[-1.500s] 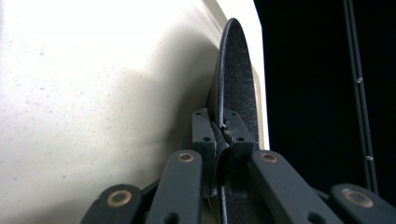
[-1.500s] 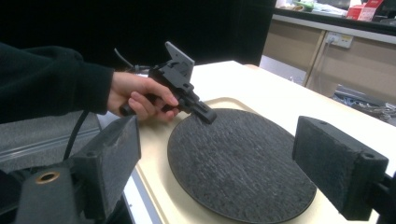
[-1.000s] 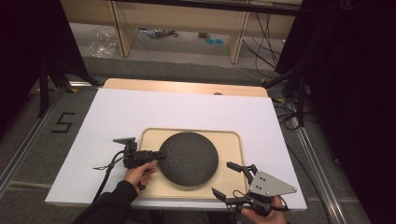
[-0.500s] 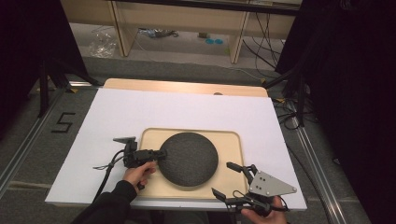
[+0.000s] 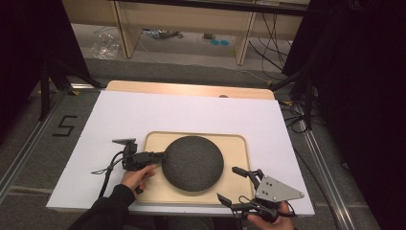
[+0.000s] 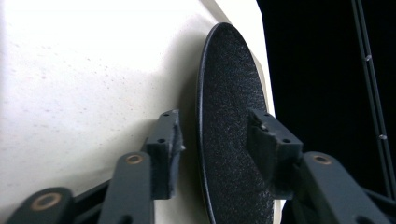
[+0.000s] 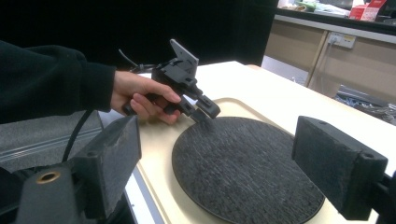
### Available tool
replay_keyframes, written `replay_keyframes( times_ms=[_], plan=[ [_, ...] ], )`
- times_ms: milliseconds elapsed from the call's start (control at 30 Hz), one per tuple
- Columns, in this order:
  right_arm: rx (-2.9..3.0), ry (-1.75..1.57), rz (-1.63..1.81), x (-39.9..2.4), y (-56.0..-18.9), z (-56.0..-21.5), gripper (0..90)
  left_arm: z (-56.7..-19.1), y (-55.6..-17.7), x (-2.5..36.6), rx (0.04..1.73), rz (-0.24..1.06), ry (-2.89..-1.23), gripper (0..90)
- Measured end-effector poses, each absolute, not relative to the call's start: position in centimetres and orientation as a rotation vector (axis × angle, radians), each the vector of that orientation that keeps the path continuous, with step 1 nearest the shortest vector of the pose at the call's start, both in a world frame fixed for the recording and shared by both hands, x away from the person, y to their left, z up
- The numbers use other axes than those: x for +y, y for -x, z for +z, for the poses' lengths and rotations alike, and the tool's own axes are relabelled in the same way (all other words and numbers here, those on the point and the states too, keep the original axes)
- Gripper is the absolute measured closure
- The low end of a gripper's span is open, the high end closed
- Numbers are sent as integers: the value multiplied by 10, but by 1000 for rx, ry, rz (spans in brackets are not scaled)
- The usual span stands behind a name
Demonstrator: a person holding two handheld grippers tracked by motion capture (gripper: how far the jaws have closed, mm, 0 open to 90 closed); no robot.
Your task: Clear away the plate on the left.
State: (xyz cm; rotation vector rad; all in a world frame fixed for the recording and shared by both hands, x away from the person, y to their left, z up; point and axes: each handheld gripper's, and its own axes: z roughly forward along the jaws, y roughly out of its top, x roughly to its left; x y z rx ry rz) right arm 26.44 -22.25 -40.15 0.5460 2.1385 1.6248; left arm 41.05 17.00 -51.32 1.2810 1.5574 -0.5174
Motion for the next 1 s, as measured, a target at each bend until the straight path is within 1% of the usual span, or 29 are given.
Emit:
replay_keyframes(
  times_ms=[133,267,333,367,500,700,833,900,1000],
  plan=[
    [2145,-537,1627,-223,-265,-402,167,-509,-410,172,1551,-489,-1314,471],
    [2156,-533,1622,-223,-264,-402,167,-506,-410,176,1552,-473,-1296,449],
    [2148,-537,1629,-222,-264,-402,167,-503,-410,178,1553,-453,-1307,428],
    [2148,-535,1629,-222,-264,-402,167,-505,-411,181,1506,-428,-1341,426],
    [2148,-536,1629,-222,-264,-402,167,-498,-411,186,1501,-397,-1351,403],
    [2147,-529,1639,-222,-265,-402,166,-491,-408,192,1517,-355,-1311,356],
    [2145,-529,1642,-222,-265,-402,166,-486,-409,198,1485,-344,-1320,326],
    [2150,-533,1627,-222,-264,-402,166,-483,-408,199,1493,-316,-1323,308],
    [2149,-529,1634,-222,-264,-402,166,-478,-407,203,1487,-313,-1309,294]
  ],
)
